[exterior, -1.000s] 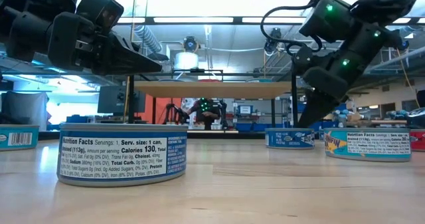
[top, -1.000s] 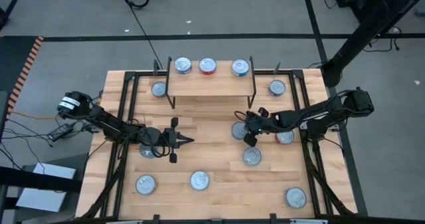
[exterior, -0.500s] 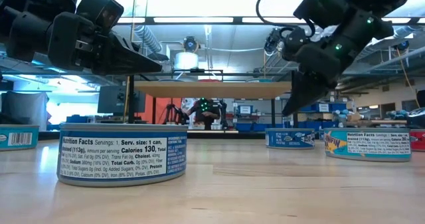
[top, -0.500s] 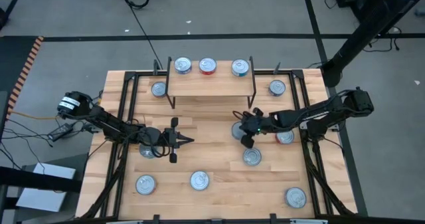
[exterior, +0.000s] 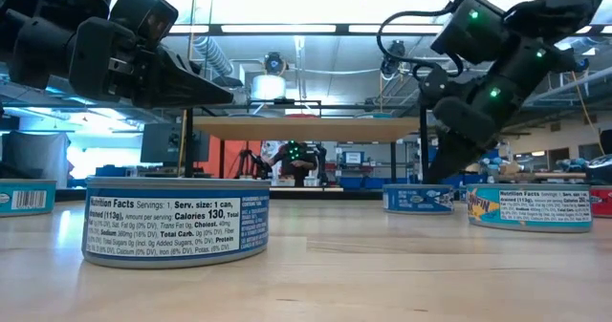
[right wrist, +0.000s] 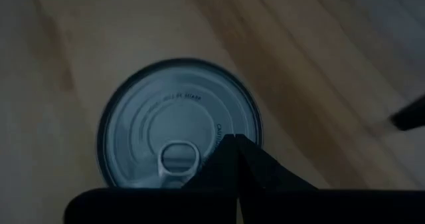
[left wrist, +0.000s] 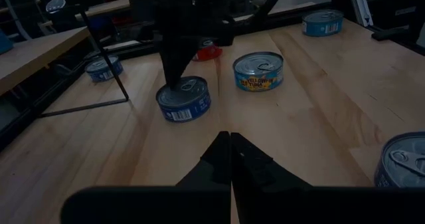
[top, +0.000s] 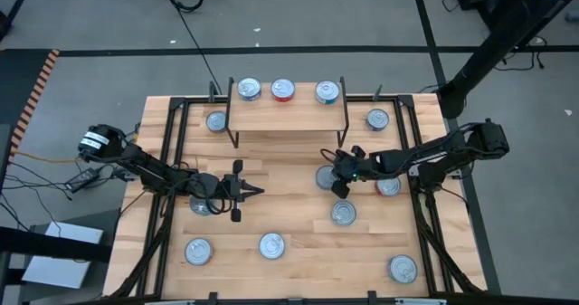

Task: Stack canned seafood by type on shelf
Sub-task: Stack the yellow blue tuna can on top of the yellow blue tuna can on the shelf

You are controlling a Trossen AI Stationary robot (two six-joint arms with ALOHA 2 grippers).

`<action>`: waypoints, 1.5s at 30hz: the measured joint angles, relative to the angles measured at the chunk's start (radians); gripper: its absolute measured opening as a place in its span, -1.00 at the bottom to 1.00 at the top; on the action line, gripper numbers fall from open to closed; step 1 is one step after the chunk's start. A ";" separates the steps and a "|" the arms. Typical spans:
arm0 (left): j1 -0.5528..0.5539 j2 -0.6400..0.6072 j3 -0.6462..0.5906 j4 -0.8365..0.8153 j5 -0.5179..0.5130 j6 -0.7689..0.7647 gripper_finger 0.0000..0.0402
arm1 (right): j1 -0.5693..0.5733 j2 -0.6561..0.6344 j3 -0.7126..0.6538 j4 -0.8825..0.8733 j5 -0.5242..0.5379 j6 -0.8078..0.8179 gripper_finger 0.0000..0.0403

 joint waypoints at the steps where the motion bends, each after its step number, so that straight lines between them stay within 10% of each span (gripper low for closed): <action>1: 0.000 0.000 0.000 0.000 0.000 0.000 -0.99 | -0.002 0.000 -0.004 0.001 0.012 0.008 -0.98; 18: 0.000 0.000 0.000 0.000 -0.014 0.020 -0.99 | 0.076 0.000 0.152 -0.186 0.043 -0.068 -0.98; 45: 0.002 0.000 0.000 -0.006 -0.073 0.113 -0.97 | 0.540 0.009 0.284 -0.659 -0.272 0.323 -0.97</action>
